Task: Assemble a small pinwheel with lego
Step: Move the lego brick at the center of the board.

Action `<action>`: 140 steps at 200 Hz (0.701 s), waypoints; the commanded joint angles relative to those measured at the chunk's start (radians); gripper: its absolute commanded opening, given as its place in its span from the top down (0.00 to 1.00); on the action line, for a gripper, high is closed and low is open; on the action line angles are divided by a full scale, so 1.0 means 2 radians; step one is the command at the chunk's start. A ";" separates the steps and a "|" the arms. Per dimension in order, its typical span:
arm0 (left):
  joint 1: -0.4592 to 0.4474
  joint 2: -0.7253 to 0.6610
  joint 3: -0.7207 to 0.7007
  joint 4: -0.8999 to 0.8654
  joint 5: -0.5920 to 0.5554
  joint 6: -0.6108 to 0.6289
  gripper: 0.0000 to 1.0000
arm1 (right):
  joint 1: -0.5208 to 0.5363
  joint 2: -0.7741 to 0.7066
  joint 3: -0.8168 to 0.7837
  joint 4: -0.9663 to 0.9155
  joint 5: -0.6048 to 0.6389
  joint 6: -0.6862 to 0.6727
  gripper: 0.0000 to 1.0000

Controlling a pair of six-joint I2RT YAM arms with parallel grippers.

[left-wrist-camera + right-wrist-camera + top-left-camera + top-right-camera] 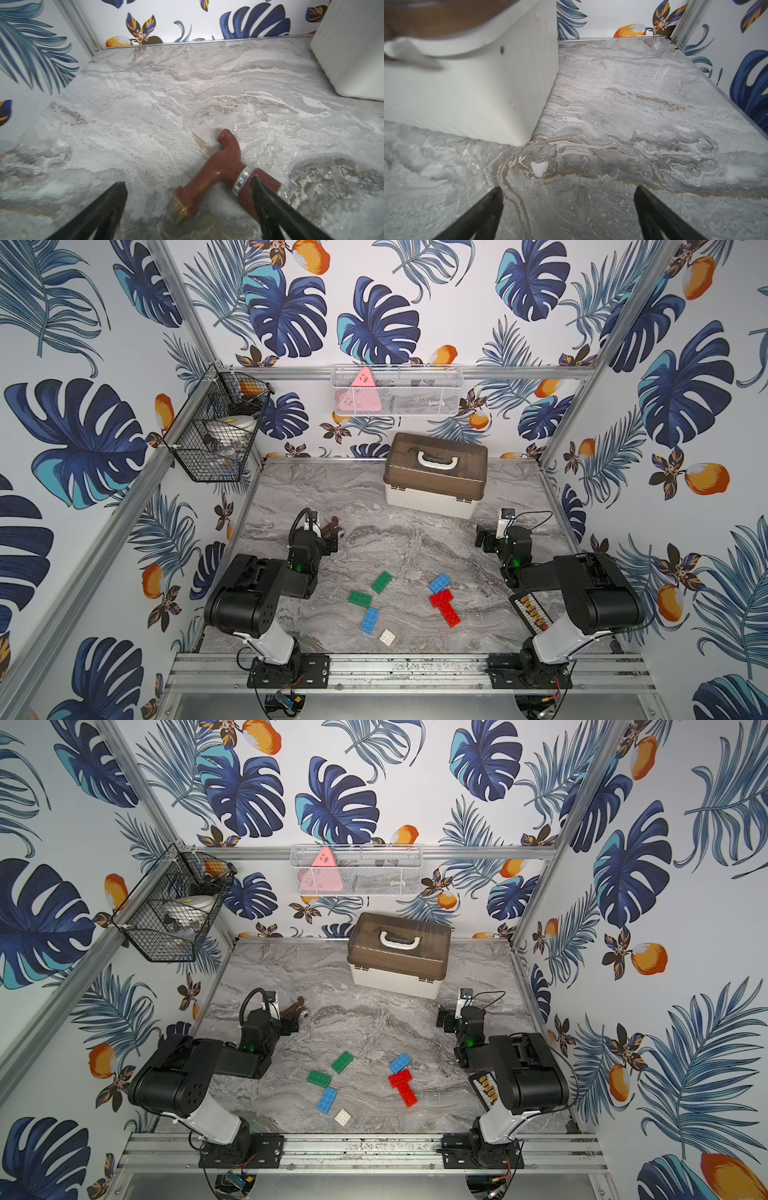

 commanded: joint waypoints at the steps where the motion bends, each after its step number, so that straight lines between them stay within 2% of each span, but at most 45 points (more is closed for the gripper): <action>1: -0.008 -0.068 0.036 -0.101 -0.022 0.002 0.01 | 0.012 -0.058 0.047 -0.125 -0.015 -0.009 0.00; 14: -0.010 -0.108 0.073 -0.189 -0.013 -0.039 0.01 | 0.014 -0.085 0.089 -0.222 -0.058 0.009 0.00; 30: -0.010 -0.139 0.138 -0.344 0.012 -0.104 0.01 | 0.024 -0.108 0.140 -0.326 -0.131 0.036 0.00; 52: -0.010 -0.162 0.184 -0.470 0.101 -0.189 0.01 | 0.061 -0.133 0.195 -0.429 -0.192 0.089 0.00; 69: -0.018 -0.199 0.170 -0.492 0.162 -0.242 0.01 | 0.097 -0.158 0.206 -0.462 -0.221 0.135 0.00; 81: -0.022 -0.236 0.152 -0.498 0.195 -0.271 0.01 | 0.128 -0.179 0.205 -0.487 -0.216 0.145 0.00; 105: -0.052 -0.282 0.144 -0.569 0.216 -0.323 0.01 | 0.160 -0.195 0.196 -0.563 -0.212 0.226 0.01; 120: -0.097 -0.291 0.130 -0.568 0.223 -0.363 0.01 | 0.183 -0.193 0.188 -0.611 -0.211 0.279 0.01; 140: -0.180 -0.284 0.114 -0.529 0.194 -0.412 0.01 | 0.224 -0.184 0.187 -0.668 -0.164 0.308 0.03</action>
